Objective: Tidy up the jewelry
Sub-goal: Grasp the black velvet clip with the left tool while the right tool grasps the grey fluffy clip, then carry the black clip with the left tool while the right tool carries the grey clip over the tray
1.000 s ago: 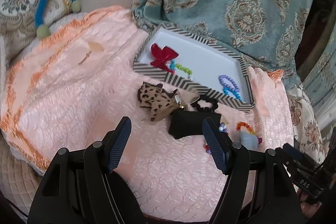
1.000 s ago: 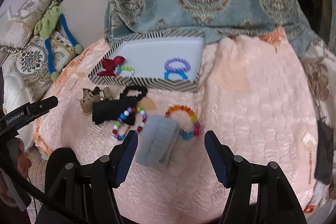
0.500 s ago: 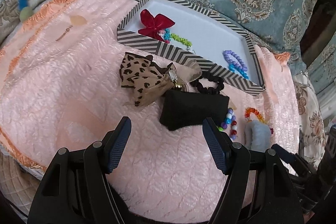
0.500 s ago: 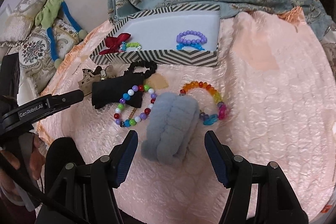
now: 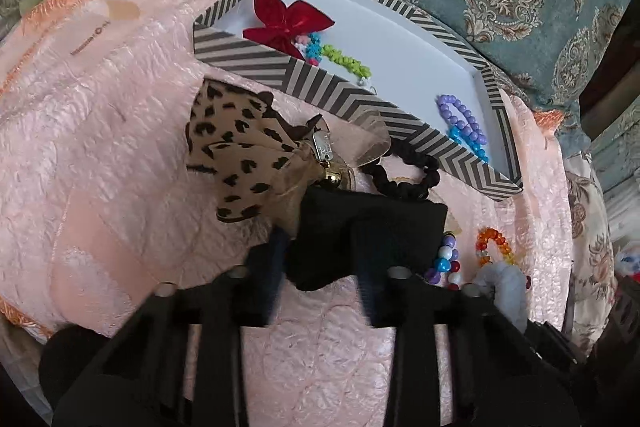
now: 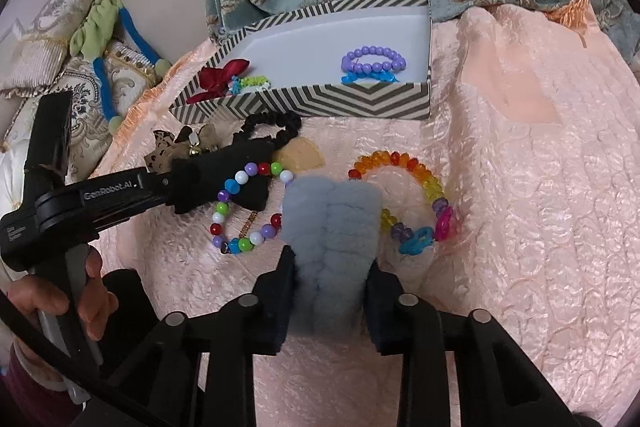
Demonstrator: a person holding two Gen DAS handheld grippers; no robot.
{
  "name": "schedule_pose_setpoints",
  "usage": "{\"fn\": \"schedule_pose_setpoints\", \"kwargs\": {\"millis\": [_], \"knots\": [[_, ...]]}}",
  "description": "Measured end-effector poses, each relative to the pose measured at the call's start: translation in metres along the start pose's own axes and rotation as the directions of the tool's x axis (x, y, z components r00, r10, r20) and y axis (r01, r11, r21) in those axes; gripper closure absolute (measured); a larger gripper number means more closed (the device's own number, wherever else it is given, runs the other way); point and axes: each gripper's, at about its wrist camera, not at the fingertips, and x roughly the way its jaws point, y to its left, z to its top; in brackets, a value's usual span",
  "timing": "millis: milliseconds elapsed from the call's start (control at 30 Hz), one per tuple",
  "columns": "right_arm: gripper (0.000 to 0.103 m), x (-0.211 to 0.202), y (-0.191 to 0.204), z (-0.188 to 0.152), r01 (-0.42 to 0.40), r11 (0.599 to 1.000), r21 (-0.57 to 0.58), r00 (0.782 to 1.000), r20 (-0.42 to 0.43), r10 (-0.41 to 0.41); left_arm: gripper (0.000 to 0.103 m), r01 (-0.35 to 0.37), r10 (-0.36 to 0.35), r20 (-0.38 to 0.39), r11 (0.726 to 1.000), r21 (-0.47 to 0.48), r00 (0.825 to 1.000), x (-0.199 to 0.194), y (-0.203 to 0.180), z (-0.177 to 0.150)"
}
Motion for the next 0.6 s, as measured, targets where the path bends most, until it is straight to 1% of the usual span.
{"fn": "schedule_pose_setpoints", "kwargs": {"millis": [33, 100, 200, 333, 467, 500, 600], "knots": [[0.077, -0.003, 0.000, 0.000, -0.004, 1.000, -0.002, 1.000, 0.006, 0.004, 0.089, 0.005, -0.005, 0.013, 1.000, 0.001, 1.000, -0.005, 0.000, 0.000], [0.078, -0.012, 0.003, 0.002, -0.017, 1.000, -0.010, 1.000, 0.025, 0.017, 0.090, 0.037, -0.037, 0.037, 0.999, 0.006, 0.999, -0.019, -0.001, 0.000], [0.078, -0.024, 0.009, 0.005, -0.024, 0.999, -0.024, 0.998, 0.053, 0.025, 0.092, 0.049, -0.051, 0.080, 0.998, 0.031, 0.995, -0.040, -0.003, 0.001], [0.078, -0.037, 0.017, 0.008, -0.041, 0.998, -0.040, 0.996, 0.075, 0.044, 0.092, 0.080, -0.084, 0.120, 0.996, 0.035, 0.989, -0.067, -0.001, 0.005], [0.078, -0.050, 0.025, 0.012, -0.049, 0.997, -0.058, 0.993, 0.102, 0.055, 0.093, 0.106, -0.112, 0.158, 0.993, 0.048, 0.981, -0.092, -0.004, 0.010], [0.078, -0.052, 0.026, 0.013, -0.049, 0.997, -0.060, 0.993, 0.107, 0.055, 0.095, 0.109, -0.117, 0.166, 0.993, 0.054, 0.979, -0.097, -0.005, 0.012], [0.078, -0.058, 0.029, 0.016, -0.049, 0.997, -0.065, 0.991, 0.121, 0.057, 0.095, 0.115, -0.127, 0.196, 0.991, 0.072, 0.972, -0.111, -0.010, 0.015]]}}
